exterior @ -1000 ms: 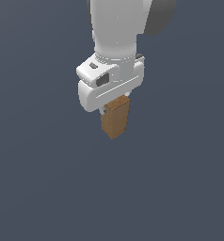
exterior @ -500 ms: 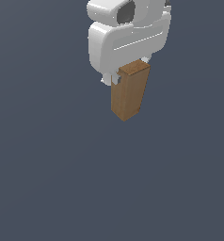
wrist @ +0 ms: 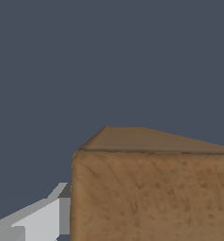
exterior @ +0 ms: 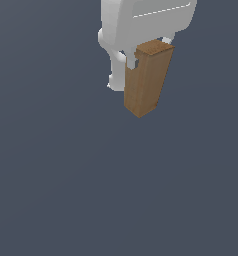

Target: Pick up the object and move it to a goal position.

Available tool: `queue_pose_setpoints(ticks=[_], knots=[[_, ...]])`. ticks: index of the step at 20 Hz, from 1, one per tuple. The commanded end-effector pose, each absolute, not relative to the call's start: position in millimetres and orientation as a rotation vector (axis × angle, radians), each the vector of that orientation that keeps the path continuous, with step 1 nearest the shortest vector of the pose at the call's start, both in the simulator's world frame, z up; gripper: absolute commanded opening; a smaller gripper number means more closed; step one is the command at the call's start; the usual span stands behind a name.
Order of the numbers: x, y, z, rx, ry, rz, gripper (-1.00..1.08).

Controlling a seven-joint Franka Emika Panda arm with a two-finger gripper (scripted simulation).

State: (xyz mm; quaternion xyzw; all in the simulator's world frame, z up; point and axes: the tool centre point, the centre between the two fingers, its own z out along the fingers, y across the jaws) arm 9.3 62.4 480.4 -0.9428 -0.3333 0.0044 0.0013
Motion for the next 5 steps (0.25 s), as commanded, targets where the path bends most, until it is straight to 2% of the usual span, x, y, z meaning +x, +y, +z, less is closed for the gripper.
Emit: queue_pose_setpoints(ticks=[1,5], knots=[[9.2,64.1,490.2,-2.962,-1.046,0.000,-1.00],[9.6,64.8,492.1,-2.962,-1.046,0.000,-1.00]])
